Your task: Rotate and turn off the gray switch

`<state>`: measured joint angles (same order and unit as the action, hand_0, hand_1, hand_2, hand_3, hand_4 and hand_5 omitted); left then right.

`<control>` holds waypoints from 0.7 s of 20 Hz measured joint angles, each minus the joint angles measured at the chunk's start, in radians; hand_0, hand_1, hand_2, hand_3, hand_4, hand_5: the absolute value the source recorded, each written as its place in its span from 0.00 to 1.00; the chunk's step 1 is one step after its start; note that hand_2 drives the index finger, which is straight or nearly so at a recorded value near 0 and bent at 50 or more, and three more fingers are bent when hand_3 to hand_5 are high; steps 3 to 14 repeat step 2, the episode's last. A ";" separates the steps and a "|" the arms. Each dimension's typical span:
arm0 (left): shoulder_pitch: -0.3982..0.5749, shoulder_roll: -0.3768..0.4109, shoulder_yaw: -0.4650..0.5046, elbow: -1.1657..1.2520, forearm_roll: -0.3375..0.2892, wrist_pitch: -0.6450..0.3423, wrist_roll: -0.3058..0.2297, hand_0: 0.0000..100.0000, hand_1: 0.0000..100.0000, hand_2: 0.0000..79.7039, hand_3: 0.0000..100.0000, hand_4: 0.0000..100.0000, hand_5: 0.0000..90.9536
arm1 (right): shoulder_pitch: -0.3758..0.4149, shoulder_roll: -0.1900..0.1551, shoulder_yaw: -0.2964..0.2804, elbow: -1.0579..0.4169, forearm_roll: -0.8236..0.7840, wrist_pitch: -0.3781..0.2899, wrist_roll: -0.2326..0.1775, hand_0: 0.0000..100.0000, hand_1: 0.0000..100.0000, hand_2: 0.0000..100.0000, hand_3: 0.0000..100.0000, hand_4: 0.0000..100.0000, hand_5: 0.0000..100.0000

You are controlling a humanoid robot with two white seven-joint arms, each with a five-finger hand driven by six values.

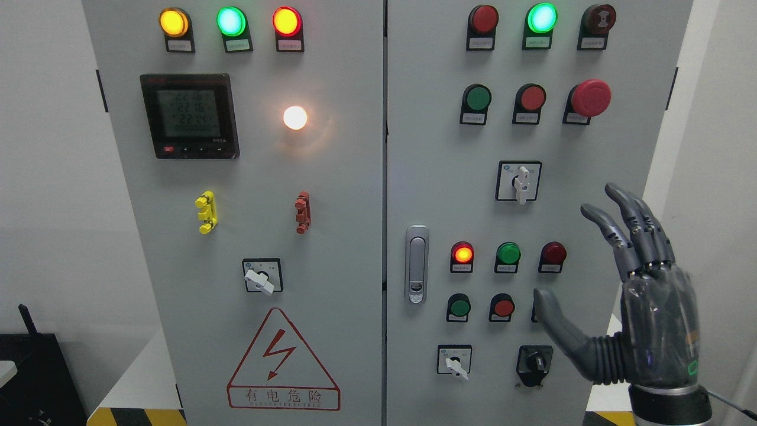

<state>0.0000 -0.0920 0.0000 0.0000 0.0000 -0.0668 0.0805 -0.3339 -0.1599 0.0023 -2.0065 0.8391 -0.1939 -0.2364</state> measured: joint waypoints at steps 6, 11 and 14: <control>0.000 0.000 0.000 0.000 0.000 0.000 0.000 0.12 0.39 0.00 0.00 0.00 0.00 | 0.004 -0.001 0.000 -0.003 0.000 0.000 -0.005 0.30 0.31 0.13 0.11 0.00 0.00; 0.000 0.000 0.000 0.000 0.000 0.000 0.000 0.12 0.39 0.00 0.00 0.00 0.00 | 0.004 -0.001 0.000 -0.003 0.000 0.000 -0.005 0.30 0.31 0.13 0.11 0.00 0.00; 0.000 0.000 0.000 0.000 0.000 0.000 0.000 0.12 0.39 0.00 0.00 0.00 0.00 | 0.004 -0.001 0.000 -0.003 0.000 0.000 -0.005 0.30 0.31 0.13 0.11 0.00 0.00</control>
